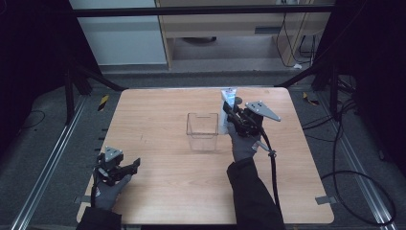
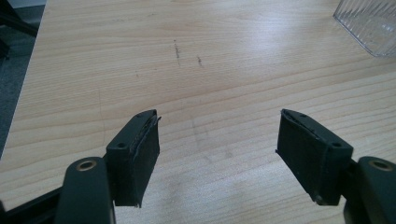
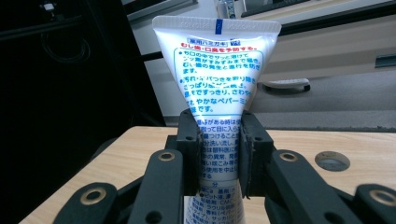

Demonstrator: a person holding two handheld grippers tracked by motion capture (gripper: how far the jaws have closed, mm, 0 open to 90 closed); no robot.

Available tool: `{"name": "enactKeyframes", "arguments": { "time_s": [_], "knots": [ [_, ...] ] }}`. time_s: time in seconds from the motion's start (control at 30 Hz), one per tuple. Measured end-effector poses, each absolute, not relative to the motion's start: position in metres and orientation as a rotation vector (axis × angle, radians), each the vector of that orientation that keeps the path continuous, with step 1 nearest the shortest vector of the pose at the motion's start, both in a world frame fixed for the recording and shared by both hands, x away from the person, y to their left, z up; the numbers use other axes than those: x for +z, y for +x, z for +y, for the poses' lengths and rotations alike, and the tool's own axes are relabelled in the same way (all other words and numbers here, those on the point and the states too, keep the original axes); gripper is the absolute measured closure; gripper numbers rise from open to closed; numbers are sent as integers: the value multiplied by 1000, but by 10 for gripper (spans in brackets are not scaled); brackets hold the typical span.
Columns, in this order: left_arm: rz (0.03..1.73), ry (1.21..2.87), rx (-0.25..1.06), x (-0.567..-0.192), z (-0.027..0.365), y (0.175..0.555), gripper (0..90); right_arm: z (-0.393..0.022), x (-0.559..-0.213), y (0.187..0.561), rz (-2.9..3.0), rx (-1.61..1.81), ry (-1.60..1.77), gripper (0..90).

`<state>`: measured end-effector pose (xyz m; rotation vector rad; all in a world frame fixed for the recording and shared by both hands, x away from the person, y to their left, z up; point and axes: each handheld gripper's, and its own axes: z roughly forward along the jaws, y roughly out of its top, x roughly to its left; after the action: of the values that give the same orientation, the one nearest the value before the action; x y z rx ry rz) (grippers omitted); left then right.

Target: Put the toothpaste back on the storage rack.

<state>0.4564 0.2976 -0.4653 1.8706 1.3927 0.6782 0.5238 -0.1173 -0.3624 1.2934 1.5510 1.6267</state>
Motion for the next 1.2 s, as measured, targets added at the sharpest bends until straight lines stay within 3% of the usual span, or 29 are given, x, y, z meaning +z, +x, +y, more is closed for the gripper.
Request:
{"name": "enactKeyframes", "arguments": {
  "time_s": [0.5, 1.2],
  "knots": [
    [1391, 1871, 678, -465, 298, 456, 288, -85, -362, 539, 1517, 1641, 1288, 734],
    [1389, 1871, 674, -465, 298, 457, 288, -64, -396, 560, 1572, 1577, 1333, 729]
  ]
}}
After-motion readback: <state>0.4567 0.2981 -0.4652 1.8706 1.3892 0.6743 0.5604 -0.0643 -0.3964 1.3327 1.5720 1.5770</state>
